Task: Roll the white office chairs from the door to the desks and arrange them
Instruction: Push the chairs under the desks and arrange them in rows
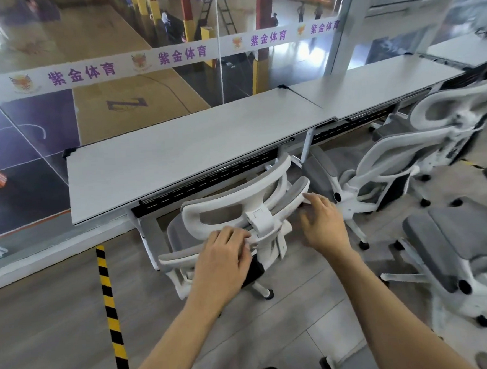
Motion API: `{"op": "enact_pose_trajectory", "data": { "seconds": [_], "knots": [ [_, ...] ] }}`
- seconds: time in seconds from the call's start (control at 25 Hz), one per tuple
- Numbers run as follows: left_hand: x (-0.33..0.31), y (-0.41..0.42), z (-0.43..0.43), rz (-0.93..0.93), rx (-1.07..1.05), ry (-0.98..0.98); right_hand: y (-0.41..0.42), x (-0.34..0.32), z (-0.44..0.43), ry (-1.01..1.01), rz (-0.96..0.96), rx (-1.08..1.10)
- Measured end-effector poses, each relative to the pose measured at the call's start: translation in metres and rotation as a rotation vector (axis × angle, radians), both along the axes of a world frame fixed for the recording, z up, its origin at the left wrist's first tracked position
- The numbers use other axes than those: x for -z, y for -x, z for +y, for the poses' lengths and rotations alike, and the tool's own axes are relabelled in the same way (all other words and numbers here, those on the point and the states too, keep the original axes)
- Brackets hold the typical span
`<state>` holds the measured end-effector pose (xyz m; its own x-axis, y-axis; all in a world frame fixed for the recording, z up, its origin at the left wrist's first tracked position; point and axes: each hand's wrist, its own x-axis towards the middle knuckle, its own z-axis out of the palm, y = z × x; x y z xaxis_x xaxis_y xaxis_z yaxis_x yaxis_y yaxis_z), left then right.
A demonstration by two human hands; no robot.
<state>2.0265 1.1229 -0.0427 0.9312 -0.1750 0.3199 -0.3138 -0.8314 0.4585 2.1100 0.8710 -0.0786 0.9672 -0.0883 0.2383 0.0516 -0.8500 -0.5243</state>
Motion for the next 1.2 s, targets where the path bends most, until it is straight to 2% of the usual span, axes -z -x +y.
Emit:
{"op": "enact_pose_trajectory", "data": {
  "seconds": [0.28, 0.52, 0.96, 1.2],
  "knots": [
    [-0.026, -0.062, -0.120, -0.065, 0.294, -0.016, 0.015, -0.030, -0.082, -0.066, -0.091, 0.248],
    [-0.033, -0.141, -0.241, -0.091, 0.430, -0.036, -0.011, -0.049, -0.184, -0.116, -0.176, 0.410],
    [-0.017, -0.262, -0.420, -0.007, 0.569, -0.056, -0.087, -0.049, -0.350, -0.074, -0.031, 0.560],
    [0.005, -0.361, -0.511, 0.040, 0.560, -0.039, -0.176, -0.042, -0.448, -0.062, 0.019, 0.564]
  ]
}}
